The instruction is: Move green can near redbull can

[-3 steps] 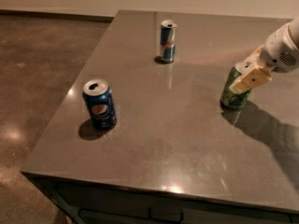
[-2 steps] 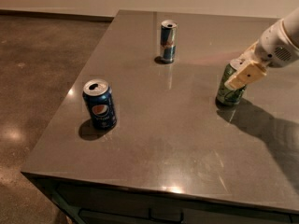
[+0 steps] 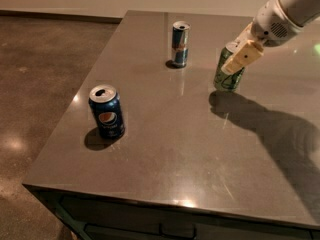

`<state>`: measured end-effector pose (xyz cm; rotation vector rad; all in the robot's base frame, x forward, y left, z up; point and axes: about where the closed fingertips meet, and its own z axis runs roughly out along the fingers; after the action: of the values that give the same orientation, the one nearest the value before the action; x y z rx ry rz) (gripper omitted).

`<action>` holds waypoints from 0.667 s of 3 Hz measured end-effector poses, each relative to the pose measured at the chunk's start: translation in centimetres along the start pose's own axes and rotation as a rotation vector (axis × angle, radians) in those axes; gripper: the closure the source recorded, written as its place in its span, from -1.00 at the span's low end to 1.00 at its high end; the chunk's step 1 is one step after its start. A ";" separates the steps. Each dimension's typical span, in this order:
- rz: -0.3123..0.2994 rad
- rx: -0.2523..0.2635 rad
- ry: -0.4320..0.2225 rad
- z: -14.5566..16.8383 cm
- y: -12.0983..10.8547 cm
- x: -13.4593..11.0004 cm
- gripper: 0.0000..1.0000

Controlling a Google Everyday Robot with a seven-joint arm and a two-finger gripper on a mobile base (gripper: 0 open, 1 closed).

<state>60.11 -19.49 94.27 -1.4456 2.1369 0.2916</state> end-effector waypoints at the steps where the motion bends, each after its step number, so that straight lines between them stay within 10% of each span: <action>1: -0.010 0.003 -0.019 1.2 -1.3 -2.8 1.00; 2: -0.008 0.015 -0.033 2.5 -2.3 -5.2 1.00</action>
Offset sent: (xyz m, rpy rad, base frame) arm 0.0669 0.0640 0.0190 0.0348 -0.0505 -0.0137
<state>64.47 -15.19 95.23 -1.4302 2.1022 0.2943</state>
